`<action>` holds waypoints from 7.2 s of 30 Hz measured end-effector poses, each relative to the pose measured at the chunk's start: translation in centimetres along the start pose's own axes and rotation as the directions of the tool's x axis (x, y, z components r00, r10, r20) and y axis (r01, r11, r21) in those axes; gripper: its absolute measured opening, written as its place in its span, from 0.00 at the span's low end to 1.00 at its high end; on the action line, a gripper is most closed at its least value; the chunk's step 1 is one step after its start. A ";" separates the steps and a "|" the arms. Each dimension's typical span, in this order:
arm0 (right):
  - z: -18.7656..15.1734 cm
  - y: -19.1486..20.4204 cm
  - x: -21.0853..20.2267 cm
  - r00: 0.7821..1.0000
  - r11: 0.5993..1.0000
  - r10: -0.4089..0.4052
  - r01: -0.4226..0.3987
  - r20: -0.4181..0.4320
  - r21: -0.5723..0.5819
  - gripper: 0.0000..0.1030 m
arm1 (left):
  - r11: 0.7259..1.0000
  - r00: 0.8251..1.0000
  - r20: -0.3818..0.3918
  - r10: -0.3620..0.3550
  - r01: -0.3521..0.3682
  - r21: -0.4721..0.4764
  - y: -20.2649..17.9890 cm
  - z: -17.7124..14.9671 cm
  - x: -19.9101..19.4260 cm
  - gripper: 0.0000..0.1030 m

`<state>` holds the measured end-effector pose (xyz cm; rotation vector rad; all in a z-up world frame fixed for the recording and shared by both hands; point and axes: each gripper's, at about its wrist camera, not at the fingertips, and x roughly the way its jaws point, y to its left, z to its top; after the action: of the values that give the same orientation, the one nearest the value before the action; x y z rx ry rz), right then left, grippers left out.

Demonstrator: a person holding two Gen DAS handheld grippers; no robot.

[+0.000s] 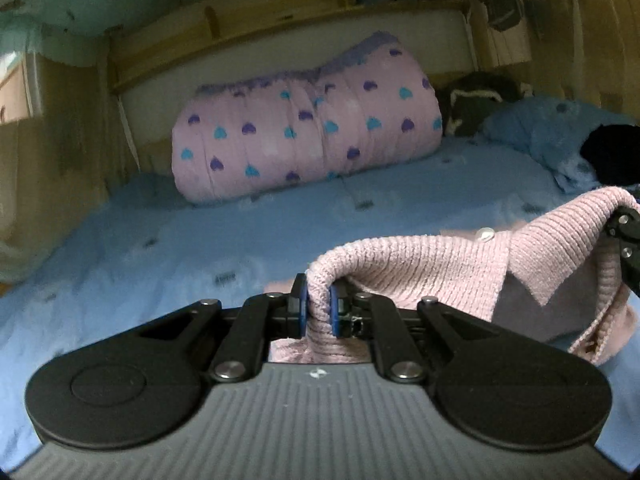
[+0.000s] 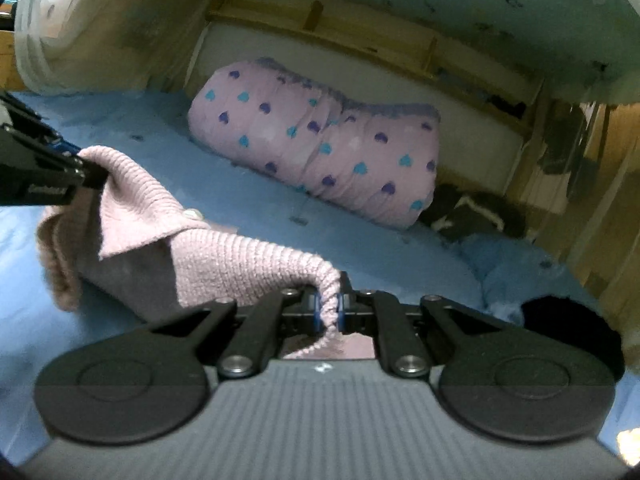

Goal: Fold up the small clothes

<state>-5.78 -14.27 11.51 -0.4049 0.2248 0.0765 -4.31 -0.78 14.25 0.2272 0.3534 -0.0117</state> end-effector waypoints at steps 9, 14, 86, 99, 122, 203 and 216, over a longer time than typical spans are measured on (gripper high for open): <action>3.3 -1.6 5.1 0.998 0.998 -0.043 0.045 0.046 -0.032 0.10 | 1.000 1.000 0.012 0.016 -0.017 0.020 -0.1 4.2 6.7 0.13; 3.6 -1.6 9.0 0.998 0.997 -0.057 0.058 0.023 -0.047 0.10 | 0.999 1.000 -0.013 0.014 -0.014 0.033 -0.4 4.2 11.8 0.13; -3.4 -1.0 19.9 0.881 0.929 0.371 -0.357 -0.293 0.101 0.23 | 0.980 0.950 -0.265 -0.165 0.188 0.065 -1.7 -3.3 21.4 0.14; -3.3 -7.1 22.3 0.958 0.990 0.103 -0.073 -0.268 0.118 0.14 | 1.000 0.964 -0.264 0.027 -0.026 0.008 6.2 -1.4 26.6 0.14; -4.5 -12.3 19.7 0.968 0.942 0.071 0.015 -0.241 0.336 0.47 | 0.987 0.974 -0.220 -0.062 0.027 -0.158 9.2 -0.8 22.0 0.40; -11.4 -6.4 10.4 0.959 0.320 0.101 0.222 -0.267 0.921 0.63 | 0.962 0.882 -0.445 -0.154 0.031 -0.272 7.0 -6.8 16.8 0.82; -12.6 -6.5 14.2 0.974 0.270 0.004 0.215 -0.225 0.938 0.61 | 0.943 0.869 -0.457 -0.190 0.031 -0.331 7.7 -7.0 17.2 0.83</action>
<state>6.25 -24.89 -0.57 0.8624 0.3881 -0.2497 9.78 8.74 3.58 -0.1160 0.8646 -0.0130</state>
